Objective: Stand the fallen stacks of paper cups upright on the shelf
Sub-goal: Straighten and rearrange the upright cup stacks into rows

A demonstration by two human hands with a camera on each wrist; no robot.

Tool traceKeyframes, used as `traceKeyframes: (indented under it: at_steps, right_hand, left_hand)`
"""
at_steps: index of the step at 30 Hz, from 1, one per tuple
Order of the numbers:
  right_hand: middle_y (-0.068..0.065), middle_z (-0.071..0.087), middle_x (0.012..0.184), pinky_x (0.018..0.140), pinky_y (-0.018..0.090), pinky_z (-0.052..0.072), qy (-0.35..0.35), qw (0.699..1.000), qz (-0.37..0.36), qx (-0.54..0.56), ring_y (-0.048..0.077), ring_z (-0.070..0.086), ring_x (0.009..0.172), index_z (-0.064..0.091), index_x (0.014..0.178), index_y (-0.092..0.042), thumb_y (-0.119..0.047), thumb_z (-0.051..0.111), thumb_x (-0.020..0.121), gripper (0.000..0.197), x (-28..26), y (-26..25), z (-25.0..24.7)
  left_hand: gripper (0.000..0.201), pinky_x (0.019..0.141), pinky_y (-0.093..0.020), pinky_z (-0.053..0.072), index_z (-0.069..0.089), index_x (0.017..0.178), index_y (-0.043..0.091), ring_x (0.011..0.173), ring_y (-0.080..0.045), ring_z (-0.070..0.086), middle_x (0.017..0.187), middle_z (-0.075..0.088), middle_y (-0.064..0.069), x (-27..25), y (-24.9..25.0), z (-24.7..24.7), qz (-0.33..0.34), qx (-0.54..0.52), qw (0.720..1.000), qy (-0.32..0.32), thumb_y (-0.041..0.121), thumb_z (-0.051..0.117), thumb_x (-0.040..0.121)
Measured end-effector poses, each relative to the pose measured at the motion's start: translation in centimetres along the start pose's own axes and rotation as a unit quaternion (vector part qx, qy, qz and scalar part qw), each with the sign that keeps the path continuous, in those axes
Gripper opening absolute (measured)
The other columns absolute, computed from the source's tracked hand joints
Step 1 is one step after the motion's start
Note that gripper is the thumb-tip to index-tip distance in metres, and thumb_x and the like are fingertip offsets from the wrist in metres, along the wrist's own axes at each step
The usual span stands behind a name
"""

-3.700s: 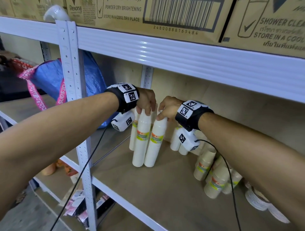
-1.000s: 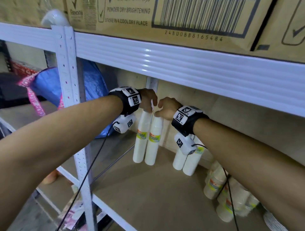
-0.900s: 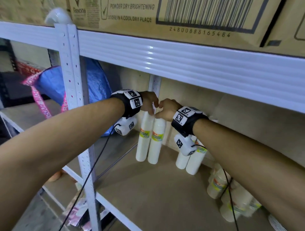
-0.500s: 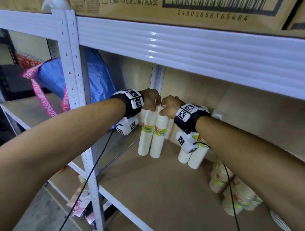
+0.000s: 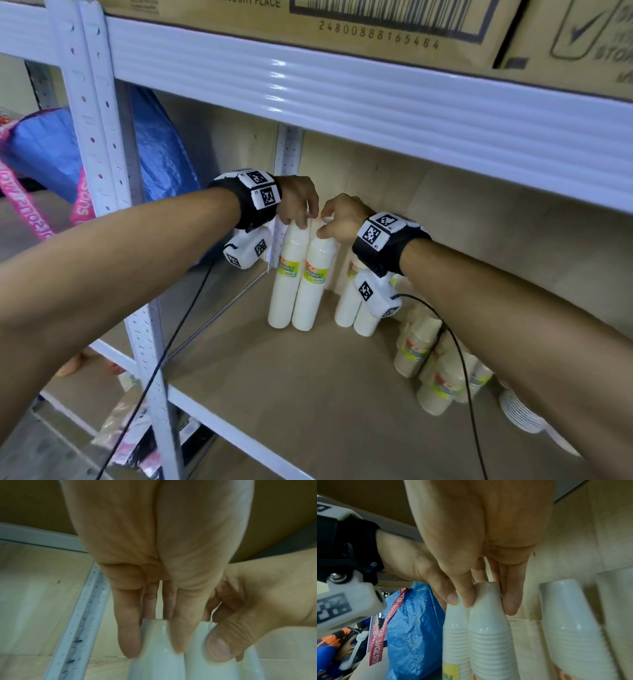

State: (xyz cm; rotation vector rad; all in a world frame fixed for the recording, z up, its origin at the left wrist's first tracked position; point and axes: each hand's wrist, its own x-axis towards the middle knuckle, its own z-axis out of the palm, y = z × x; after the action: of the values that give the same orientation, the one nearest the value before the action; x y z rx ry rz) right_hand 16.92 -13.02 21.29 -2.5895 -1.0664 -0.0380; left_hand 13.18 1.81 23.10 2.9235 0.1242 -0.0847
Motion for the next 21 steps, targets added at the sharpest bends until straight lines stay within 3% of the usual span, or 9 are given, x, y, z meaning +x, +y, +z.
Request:
traceKeyframes:
  at_steps: [4, 7, 10, 14, 17, 21]
  right_hand:
    - [0.007, 0.061, 0.111, 0.073, 0.027, 0.049, -0.003, 1.000, 0.029, -0.008, 0.023, 0.063, 0.098, 0.064, 0.121, -0.010, -0.026, 0.078, 0.077, 0.048, -1.7, 1.3, -1.2]
    - [0.007, 0.064, 0.101, 0.077, 0.032, 0.056, -0.008, 0.999, 0.048, -0.006, 0.023, 0.065, 0.087, 0.066, 0.116, -0.009, -0.023, 0.078, 0.077, 0.044, -2.8, 2.4, -2.1]
    - [0.004, 0.063, 0.094, 0.080, 0.036, 0.059, -0.007, 0.998, 0.061, -0.012, 0.022, 0.066, 0.084, 0.068, 0.112, -0.009, -0.022, 0.078, 0.077, 0.039, -3.8, 3.3, -2.8]
    - [0.003, 0.063, 0.093, 0.077, 0.036, 0.059, 0.001, 0.996, 0.081, -0.021, 0.021, 0.064, 0.078, 0.069, 0.108, -0.013, -0.023, 0.079, 0.074, 0.037, -4.6, 4.6, -3.2]
    - [0.004, 0.064, 0.089, 0.071, 0.035, 0.058, 0.003, 0.995, 0.093, -0.027, 0.020, 0.064, 0.074, 0.068, 0.092, -0.016, -0.022, 0.080, 0.072, 0.024, -5.0, 5.3, -3.4]
    - [0.001, 0.060, 0.081, 0.078, 0.041, 0.060, 0.009, 0.994, 0.111, -0.016, 0.023, 0.066, 0.080, 0.070, 0.101, -0.009, -0.019, 0.080, 0.074, 0.031, -5.5, 6.1, -3.6]
  left_hand:
    - [0.035, 0.071, -0.031, 0.060, 0.067, 0.116, 0.012, 0.103, -0.033, 0.067, 0.120, 0.062, -0.013, 0.6, 2.3, 0.1, 0.025, -0.019, 0.999, -0.020, 0.009, 0.075, 0.082]
    - [0.033, 0.056, -0.021, 0.057, 0.067, 0.113, 0.014, 0.090, -0.031, 0.069, 0.120, 0.062, -0.010, 1.1, 4.1, 0.4, 0.038, -0.036, 0.998, -0.032, 0.008, 0.076, 0.082]
    - [0.034, 0.055, -0.020, 0.056, 0.068, 0.114, 0.013, 0.081, -0.026, 0.068, 0.119, 0.061, -0.009, 1.6, 5.7, 0.7, 0.055, -0.046, 0.997, -0.032, 0.006, 0.076, 0.082]
    - [0.036, 0.061, -0.024, 0.059, 0.069, 0.115, 0.012, 0.100, -0.029, 0.067, 0.119, 0.062, -0.009, 2.4, 7.3, 1.4, 0.075, -0.049, 0.996, -0.024, 0.007, 0.077, 0.080]
    - [0.038, 0.064, -0.025, 0.059, 0.068, 0.117, 0.013, 0.102, -0.028, 0.066, 0.119, 0.062, -0.008, 2.8, 8.2, 1.8, 0.084, -0.053, 0.995, -0.019, 0.008, 0.077, 0.080]
    - [0.039, 0.053, -0.019, 0.053, 0.068, 0.118, 0.014, 0.079, -0.015, 0.063, 0.114, 0.061, -0.003, 3.2, 9.0, 2.0, 0.103, -0.050, 0.993, -0.013, 0.008, 0.076, 0.081]
